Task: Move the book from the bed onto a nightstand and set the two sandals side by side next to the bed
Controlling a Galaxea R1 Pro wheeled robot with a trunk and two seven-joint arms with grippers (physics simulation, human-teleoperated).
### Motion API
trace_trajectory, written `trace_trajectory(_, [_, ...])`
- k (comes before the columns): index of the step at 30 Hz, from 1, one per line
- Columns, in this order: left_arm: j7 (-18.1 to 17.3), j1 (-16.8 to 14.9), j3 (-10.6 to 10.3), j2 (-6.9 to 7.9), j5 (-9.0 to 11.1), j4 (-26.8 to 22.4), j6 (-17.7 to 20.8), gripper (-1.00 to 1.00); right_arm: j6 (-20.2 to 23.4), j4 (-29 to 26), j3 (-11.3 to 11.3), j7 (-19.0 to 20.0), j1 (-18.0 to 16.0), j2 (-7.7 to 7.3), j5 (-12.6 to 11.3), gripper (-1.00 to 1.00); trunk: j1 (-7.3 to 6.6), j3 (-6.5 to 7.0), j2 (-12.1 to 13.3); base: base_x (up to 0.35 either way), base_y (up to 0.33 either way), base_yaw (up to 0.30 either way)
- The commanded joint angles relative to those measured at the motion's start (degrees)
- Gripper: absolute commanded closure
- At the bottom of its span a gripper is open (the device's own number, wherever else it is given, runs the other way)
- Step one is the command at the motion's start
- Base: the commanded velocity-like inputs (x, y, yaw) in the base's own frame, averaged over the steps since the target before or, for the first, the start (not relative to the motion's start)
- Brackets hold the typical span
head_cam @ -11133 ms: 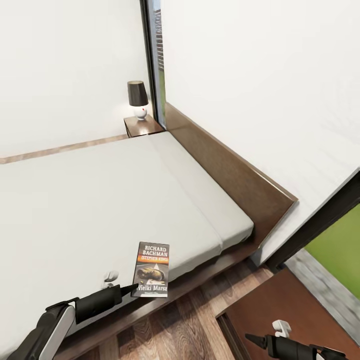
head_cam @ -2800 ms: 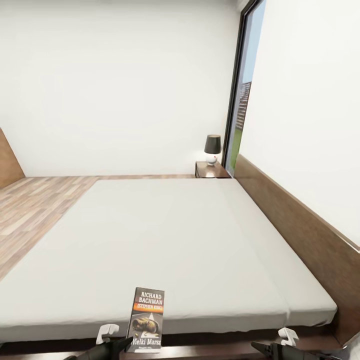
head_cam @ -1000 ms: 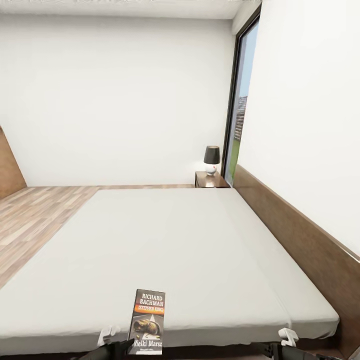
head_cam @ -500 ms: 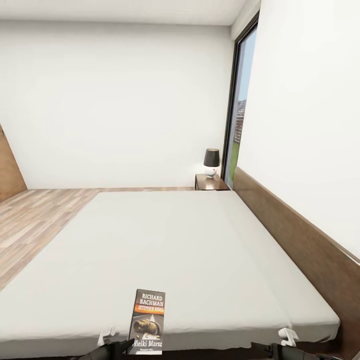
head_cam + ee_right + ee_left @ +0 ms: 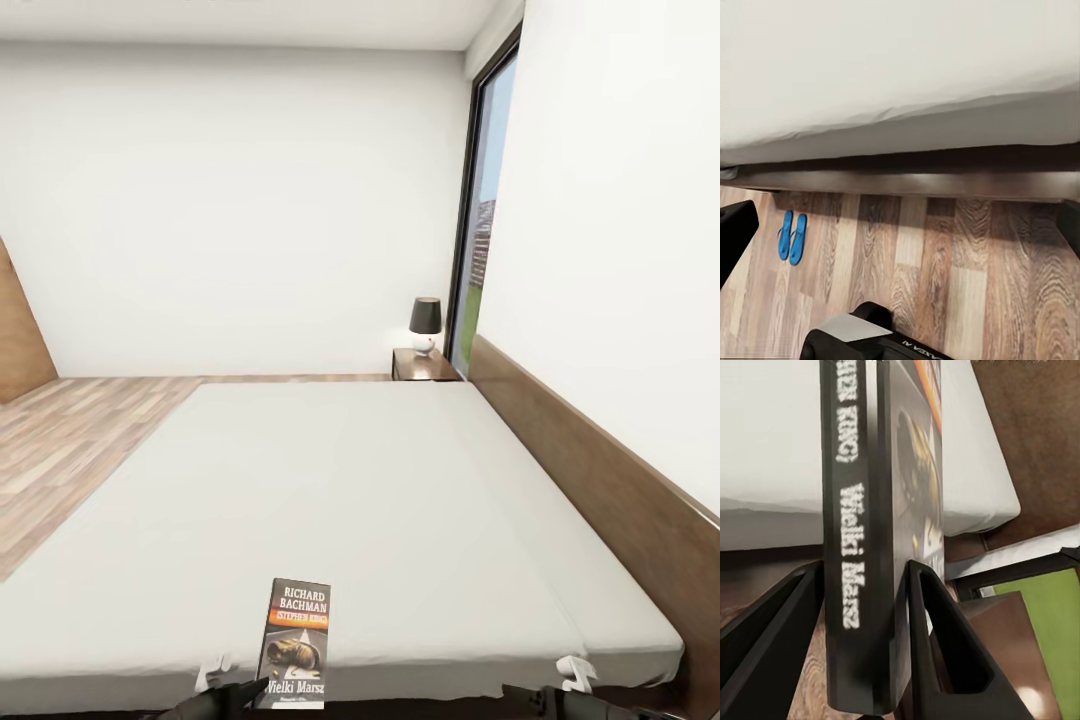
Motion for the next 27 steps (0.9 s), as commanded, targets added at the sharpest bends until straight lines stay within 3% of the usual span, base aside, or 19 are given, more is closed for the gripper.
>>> trace_trajectory(1, [-0.21,-0.04,0.07,-0.01,0.41,0.02,0.6,1.0,0.54,-0.06,0.33,0.18,-0.02,-0.04,-0.6,-1.0,0.0,-0.07,-0.04,0.0,0.0,0.189])
trace_trajectory(16, [-0.15,-0.03,-0.01,-0.15,0.34,0.04,0.56,1.0,0.54,-0.02,0.33,-0.04,-0.02,-0.02,-0.59,-1.0,0.0,-0.07,-0.04,0.0,0.0,0.285])
trace_trajectory(27, [-0.2,-0.06,0.02,-0.14,0.32,1.29,-2.08,1.0,0.54,-0.06,0.33,-0.04,-0.02,-0.04,-0.59,-1.0,0.0,-0.07,-0.04,0.0,0.0,0.294])
